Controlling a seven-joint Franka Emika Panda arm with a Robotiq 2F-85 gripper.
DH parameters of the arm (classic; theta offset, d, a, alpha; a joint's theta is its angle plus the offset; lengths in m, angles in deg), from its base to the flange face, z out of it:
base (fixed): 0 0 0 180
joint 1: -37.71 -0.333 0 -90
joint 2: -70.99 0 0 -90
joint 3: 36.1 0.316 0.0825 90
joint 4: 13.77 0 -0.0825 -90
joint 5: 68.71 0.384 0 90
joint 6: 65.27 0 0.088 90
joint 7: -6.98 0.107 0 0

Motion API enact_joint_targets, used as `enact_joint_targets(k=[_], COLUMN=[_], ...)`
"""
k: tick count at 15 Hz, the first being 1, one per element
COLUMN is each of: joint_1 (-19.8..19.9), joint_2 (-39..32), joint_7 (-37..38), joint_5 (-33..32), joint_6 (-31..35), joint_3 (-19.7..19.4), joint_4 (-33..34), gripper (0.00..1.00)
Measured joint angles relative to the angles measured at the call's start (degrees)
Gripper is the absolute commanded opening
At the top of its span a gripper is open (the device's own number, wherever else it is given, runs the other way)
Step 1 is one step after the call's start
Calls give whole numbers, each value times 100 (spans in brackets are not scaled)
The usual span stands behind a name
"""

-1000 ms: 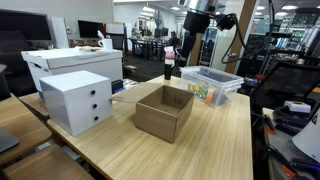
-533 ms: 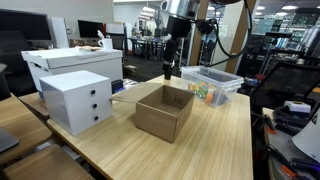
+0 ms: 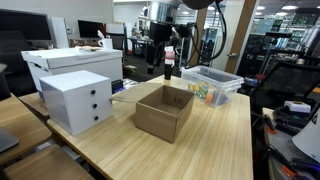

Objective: Close the lid of the brown box

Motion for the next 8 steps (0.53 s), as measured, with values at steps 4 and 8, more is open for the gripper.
enact_joint_targets(k=[4,8], joint_1=[-2,-5], joint_2=[-493,-938], joint_7=[-30,-171], joint_5=[0,0], joint_6=[-100,-131], joint_3=[-9,-20], joint_4=[584,1113], gripper=[100,100])
